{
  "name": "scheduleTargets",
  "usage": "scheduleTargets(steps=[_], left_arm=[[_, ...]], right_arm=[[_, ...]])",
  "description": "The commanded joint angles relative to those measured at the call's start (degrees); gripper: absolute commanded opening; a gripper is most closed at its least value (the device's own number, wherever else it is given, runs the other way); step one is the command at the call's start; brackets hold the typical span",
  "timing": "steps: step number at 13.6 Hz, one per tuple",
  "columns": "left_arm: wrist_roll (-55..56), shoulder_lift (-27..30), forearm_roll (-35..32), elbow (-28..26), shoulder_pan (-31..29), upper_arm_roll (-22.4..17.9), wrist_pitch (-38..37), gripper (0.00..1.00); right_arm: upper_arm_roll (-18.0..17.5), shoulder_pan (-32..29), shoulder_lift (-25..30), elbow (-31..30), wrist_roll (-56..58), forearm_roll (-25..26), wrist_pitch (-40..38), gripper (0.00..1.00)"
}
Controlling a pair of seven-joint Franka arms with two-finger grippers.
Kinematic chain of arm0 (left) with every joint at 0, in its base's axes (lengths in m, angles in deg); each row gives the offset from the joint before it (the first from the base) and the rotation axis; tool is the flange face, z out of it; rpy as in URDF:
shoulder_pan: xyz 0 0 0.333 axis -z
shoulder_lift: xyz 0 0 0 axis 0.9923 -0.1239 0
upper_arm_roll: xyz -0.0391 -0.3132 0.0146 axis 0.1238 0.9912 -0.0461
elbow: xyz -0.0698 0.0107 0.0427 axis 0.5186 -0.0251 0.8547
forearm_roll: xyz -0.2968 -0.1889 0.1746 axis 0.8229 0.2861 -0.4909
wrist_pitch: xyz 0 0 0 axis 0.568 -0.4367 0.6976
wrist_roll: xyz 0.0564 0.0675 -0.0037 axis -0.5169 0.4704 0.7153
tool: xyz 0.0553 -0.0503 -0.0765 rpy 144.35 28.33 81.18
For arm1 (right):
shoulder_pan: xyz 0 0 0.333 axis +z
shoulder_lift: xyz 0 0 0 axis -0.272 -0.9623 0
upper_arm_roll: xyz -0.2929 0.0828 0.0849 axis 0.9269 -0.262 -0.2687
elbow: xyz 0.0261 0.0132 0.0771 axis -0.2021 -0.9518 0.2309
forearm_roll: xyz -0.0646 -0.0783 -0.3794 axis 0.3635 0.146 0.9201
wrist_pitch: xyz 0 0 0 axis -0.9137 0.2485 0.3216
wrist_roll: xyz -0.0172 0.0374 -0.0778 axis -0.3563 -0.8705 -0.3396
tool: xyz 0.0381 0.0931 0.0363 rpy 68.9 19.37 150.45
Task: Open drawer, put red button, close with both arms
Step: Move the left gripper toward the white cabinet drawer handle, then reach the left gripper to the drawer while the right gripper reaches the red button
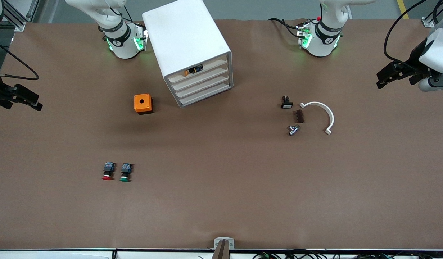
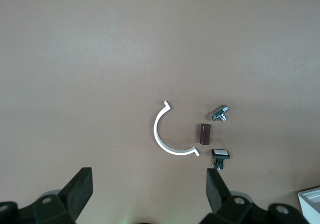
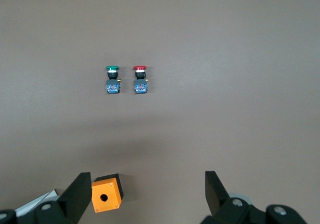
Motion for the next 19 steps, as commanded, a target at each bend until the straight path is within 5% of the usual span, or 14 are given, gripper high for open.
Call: scheduleTargets(steps=[1,8,15,19], left_arm=[[-0.4,-0.6,-0.1,1.7,-0.2,0.2,-1.2,1.0],[-0.4,-4.7,-0.2,2.1,0.5,0.6,-1.2,1.0],[3.1,-24.8,0.3,11.6,2.8,2.1,-0.6,1.0],[12.9,-30.0,0.5,12.4,7.6,2.1,1.7,1.0]], right_arm=[[-0.9,-1.5,1.1,-0.4,0.8,-0.2,-0.5,1.0],[-1.0,-1.4,1.1,-0.6,1.0,0.5,-1.8,1.0],[-1.4,-0.2,-1.8,0.6,1.1,3.9,0.7,1.0],[-1.4,-0.3,-7.5,0.6,0.9,1.7,3.7,1.0]])
